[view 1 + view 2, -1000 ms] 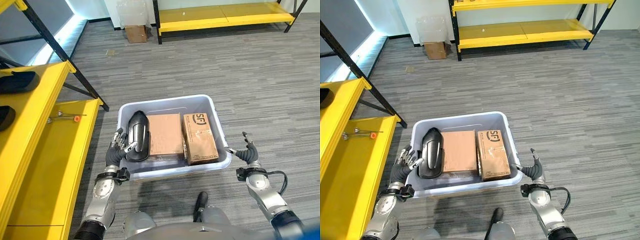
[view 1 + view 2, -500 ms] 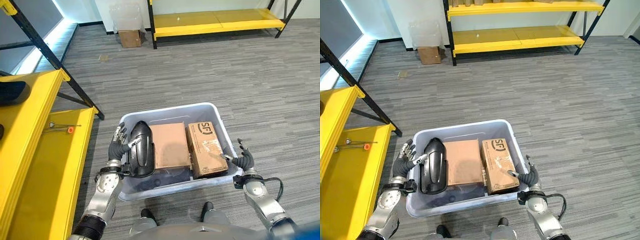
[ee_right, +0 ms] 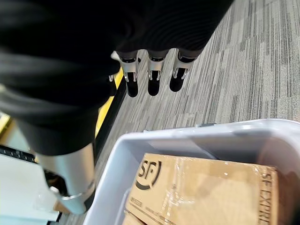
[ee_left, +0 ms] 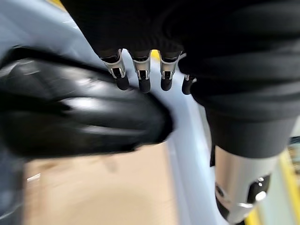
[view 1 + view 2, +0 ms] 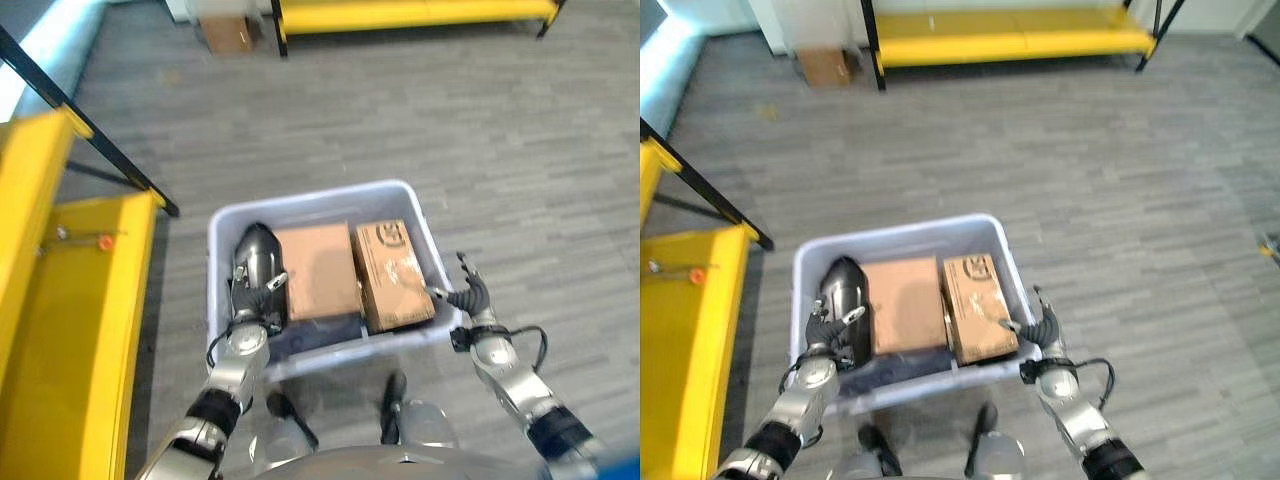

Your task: Move parts from the plastic box to the shelf.

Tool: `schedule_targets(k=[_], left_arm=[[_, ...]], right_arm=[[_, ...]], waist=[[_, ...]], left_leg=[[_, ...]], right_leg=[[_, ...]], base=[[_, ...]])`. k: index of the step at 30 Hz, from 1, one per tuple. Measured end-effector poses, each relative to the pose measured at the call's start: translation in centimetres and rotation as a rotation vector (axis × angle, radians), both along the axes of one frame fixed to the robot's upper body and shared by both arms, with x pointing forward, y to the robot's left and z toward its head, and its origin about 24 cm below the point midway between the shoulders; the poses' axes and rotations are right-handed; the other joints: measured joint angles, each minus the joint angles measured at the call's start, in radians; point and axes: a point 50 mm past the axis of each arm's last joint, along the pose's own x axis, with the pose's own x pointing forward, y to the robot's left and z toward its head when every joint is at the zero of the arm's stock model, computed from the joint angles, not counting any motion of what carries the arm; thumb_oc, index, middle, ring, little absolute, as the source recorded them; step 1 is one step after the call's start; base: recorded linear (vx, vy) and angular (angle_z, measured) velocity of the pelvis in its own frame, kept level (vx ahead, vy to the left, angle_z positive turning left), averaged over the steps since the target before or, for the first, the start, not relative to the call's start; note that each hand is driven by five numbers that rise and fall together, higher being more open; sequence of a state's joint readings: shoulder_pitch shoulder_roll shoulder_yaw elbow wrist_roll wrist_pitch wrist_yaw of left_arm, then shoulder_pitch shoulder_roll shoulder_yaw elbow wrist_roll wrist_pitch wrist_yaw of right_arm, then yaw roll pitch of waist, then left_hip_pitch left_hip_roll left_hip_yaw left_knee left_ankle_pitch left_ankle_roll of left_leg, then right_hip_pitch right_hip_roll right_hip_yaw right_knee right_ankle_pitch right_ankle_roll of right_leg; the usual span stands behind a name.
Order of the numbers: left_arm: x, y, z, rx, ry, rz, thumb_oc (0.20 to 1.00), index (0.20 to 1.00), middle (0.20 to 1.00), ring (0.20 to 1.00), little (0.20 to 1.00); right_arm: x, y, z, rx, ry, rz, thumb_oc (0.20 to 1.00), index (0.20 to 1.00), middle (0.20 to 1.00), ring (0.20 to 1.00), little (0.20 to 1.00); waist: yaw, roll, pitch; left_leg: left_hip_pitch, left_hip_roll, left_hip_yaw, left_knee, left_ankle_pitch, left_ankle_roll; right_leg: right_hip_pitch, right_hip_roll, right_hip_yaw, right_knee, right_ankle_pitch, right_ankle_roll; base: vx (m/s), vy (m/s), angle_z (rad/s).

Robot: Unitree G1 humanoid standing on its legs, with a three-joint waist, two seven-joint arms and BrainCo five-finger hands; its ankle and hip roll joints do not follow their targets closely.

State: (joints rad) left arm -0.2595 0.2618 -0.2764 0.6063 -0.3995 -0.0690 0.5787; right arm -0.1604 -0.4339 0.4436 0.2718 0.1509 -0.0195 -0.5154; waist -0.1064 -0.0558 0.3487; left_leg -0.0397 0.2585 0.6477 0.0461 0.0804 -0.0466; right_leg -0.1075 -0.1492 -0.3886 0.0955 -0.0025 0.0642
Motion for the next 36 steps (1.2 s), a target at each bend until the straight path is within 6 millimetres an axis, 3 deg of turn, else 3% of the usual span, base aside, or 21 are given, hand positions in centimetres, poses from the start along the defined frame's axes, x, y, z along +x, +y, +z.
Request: schedule_targets(k=[4,8,16,18,20,30,36], left_arm=[[1.7,-1.2,1.1,-0.031,-0.021,0.067,1.0,1.0,1.0,1.0,1.0],[3.0,0.1,1.5,-0.096,0.005,0.237,1.0,1.0,1.0,1.0,1.0],[4.0,0.8,2.3,-0.128,0.013,0.336,1.0,1.0,1.0,1.0,1.0],[5.0,1.2,3.5,-0.122,-0.015,0.375,1.0,1.0,1.0,1.0,1.0],[6.2,2.1,5.6,-0.062,-0.075,0.392,1.0,1.0,1.0,1.0,1.0],[8.8,3.0,10.6,0.195,-0.21,0.319,1.0,1.0,1.0,1.0,1.0],[9.6,3.4,12.4,0.336,-0.241,0.271,1.0,1.0,1.0,1.0,1.0]], right_arm=[[1.6,0.8,1.8,-0.001,-0.069,0.02,1.0,1.0,1.0,1.0,1.0],[2.9,2.1,3.7,-0.012,-0.121,0.058,1.0,1.0,1.0,1.0,1.0],[2.3,1.4,3.3,-0.031,-0.095,0.028,1.0,1.0,1.0,1.0,1.0],[2.4,1.2,3.8,-0.036,-0.11,0.033,1.0,1.0,1.0,1.0,1.0],[2.7,1.1,4.6,-0.041,-0.137,0.04,1.0,1.0,1.0,1.0,1.0],[3.3,1.2,5.5,-0.038,-0.167,0.047,1.0,1.0,1.0,1.0,1.0],[3.6,1.3,6.0,-0.035,-0.184,0.051,1.0,1.0,1.0,1.0,1.0]], waist=[[-0.018,-0.005,0.065],[-0.047,-0.009,0.1],[-0.097,-0.025,0.164],[-0.112,-0.028,0.166],[-0.121,-0.036,0.181],[-0.138,-0.057,0.192],[-0.166,-0.064,0.195]], left_leg=[[-0.022,0.004,0.006,-0.001,0.009,-0.014],[-0.065,0.014,0.029,0.001,0.021,-0.017],[-0.085,0.028,0.048,-0.003,0.025,-0.019],[-0.106,0.029,0.056,-0.002,0.025,-0.02],[-0.134,0.033,0.056,0.003,0.027,-0.02],[-0.196,0.039,0.056,0.027,0.027,-0.02],[-0.235,0.039,0.056,0.037,0.028,-0.019]], right_leg=[[-0.046,0.002,0.015,0.015,0.003,-0.006],[-0.108,0.01,0.036,0.03,0.017,-0.026],[-0.14,0.026,0.051,0.025,0.019,-0.03],[-0.168,0.027,0.058,0.029,0.019,-0.03],[-0.199,0.026,0.059,0.038,0.022,-0.035],[-0.271,0.022,0.069,0.071,0.021,-0.037],[-0.32,0.012,0.073,0.094,0.019,-0.04]], base=[[-0.11,-0.02,-0.11],[-0.09,-0.02,-0.18],[-0.07,-0.007,-0.09],[-0.08,-0.015,-0.11],[-0.04,-0.019,-0.01],[0.0,-0.001,0.0],[0.0,0.0,0.0]])
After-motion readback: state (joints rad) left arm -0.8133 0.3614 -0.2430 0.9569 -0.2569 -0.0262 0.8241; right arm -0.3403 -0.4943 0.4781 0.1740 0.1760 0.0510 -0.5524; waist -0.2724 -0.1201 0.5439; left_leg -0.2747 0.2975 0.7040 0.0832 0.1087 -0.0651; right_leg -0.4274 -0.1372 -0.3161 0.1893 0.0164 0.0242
